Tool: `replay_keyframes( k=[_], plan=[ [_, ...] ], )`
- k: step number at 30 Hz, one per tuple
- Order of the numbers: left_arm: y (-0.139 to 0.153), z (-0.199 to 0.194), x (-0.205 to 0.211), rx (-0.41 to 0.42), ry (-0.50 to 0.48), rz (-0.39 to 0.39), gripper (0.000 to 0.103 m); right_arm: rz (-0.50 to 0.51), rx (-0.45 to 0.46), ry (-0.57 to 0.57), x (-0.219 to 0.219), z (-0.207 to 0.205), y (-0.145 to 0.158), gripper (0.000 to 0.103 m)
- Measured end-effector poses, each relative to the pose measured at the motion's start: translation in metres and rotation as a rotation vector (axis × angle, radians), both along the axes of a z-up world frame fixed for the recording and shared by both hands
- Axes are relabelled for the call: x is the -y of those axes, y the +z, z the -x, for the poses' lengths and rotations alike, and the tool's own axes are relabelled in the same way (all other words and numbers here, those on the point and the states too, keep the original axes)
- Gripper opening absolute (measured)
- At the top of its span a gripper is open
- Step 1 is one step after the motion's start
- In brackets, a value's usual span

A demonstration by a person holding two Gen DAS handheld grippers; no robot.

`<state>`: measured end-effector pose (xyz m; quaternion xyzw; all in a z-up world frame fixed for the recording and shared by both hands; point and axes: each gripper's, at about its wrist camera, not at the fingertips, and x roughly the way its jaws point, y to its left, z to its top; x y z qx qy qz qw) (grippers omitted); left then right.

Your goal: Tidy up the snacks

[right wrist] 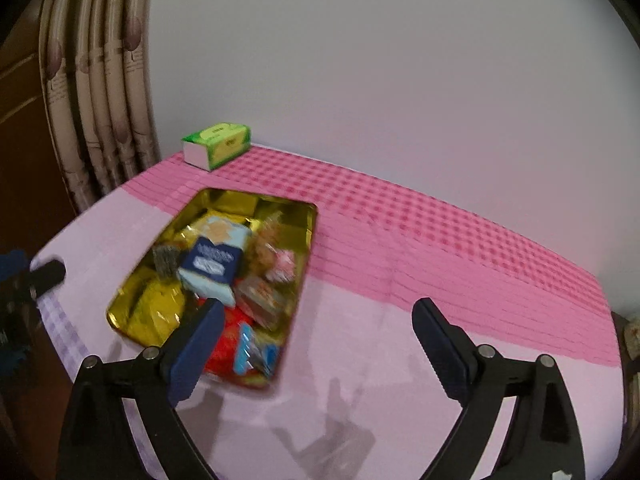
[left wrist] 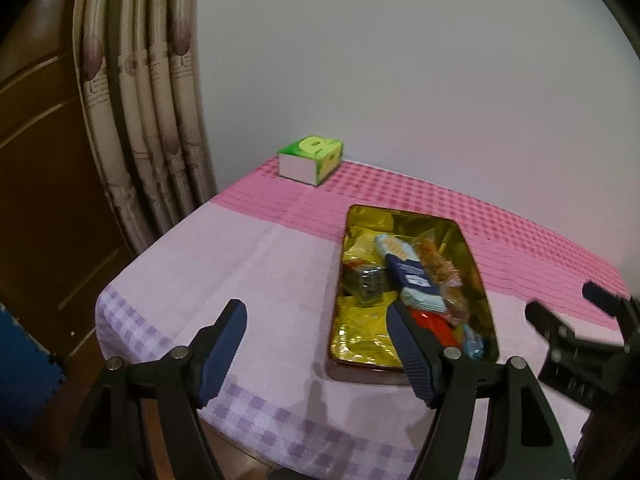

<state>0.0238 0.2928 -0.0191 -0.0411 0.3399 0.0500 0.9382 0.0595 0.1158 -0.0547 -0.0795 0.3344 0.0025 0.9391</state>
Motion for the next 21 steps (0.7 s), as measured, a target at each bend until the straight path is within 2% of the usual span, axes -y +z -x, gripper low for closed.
replay_keyframes(
  k=[2, 6, 8, 13, 21],
  plan=[
    [0.001, 0.001, 0.006, 0.001, -0.013, -0.014, 0.074, 0.004, 0.000, -0.003, 0.006, 0.014, -0.004, 0.093],
    [0.005, 0.009, 0.012, 0.018, -0.036, 0.027, 0.074, -0.005, -0.013, -0.009, 0.015, 0.034, -0.010, 0.093],
    [0.008, 0.012, 0.016, 0.036, -0.044, 0.022, 0.074, -0.012, -0.012, -0.010, 0.019, 0.043, -0.011, 0.093],
    [0.013, 0.021, 0.025, 0.069, -0.067, 0.003, 0.074, -0.017, -0.003, -0.002, 0.021, 0.055, -0.006, 0.093],
    [0.013, 0.026, 0.036, 0.075, -0.107, -0.005, 0.076, -0.007, 0.016, 0.018, 0.020, 0.065, 0.002, 0.093]
  ],
)
